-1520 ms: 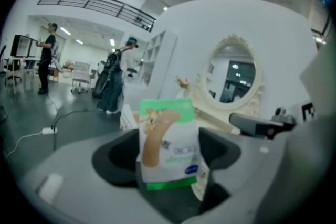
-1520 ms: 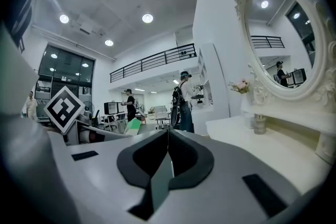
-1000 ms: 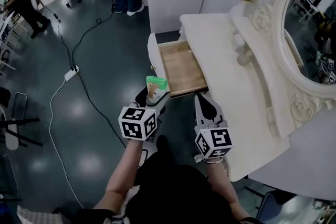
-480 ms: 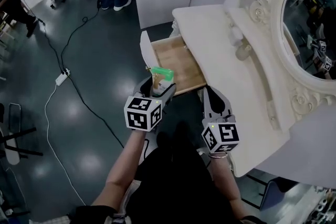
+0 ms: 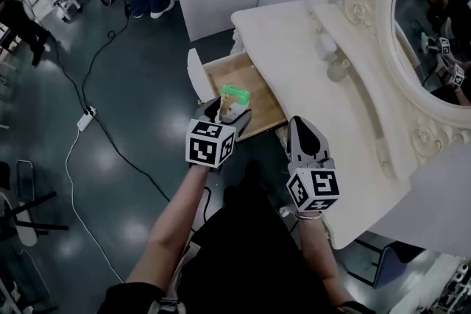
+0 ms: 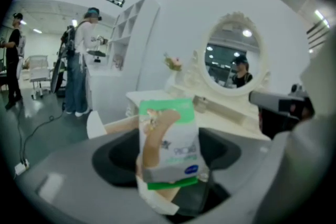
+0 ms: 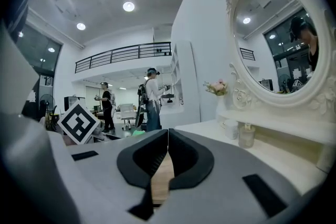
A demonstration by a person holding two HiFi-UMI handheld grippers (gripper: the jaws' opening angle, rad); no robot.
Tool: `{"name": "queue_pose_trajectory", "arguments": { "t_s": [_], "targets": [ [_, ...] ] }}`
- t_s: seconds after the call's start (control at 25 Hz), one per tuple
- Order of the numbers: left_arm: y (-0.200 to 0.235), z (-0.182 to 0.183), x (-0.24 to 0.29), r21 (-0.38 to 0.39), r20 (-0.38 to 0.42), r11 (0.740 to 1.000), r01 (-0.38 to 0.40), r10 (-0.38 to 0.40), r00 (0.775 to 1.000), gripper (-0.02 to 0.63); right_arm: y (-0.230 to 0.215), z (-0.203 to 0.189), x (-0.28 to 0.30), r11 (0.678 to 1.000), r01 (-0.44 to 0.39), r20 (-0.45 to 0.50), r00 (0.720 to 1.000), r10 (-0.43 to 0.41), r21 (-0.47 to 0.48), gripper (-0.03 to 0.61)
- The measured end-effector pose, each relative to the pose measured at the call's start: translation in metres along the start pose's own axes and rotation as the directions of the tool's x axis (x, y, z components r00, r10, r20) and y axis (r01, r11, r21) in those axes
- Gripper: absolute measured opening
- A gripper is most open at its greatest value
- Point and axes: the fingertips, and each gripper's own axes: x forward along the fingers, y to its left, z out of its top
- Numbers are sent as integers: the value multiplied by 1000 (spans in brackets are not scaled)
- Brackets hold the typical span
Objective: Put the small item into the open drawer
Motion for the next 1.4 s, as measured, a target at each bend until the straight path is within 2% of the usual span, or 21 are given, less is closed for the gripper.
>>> {"name": "queue_pose_trajectory", "arguments": {
  "t_s": [0.44,0.68,0.8,0.96,1.24,1.4],
  "targets": [
    [-8,-11,69,151,-164,986,69,-44,985,356,-34,-3,19,999,32,-2,999,-32,31,6],
    [-6,-25,100,214,-273,970,113,-52,961,356,-55,-6,31,998,42,-12,999,-41,45,5],
    [-8,-32,112,271,-329,950,152,-57,943,356,-63,-9,37,997,49,-20,999,-48,57,6],
    [-12,-50,123,325,-431,920,220,-63,900,356,-70,-14,44,996,49,-33,998,-46,69,5],
    [-13,-79,139,355,-570,882,310,-59,819,356,-74,-18,53,996,33,-41,999,-29,80,6],
    [-16,-94,148,356,-643,858,370,-62,763,356,-77,-21,54,996,34,-50,998,-29,88,6]
  ]
}}
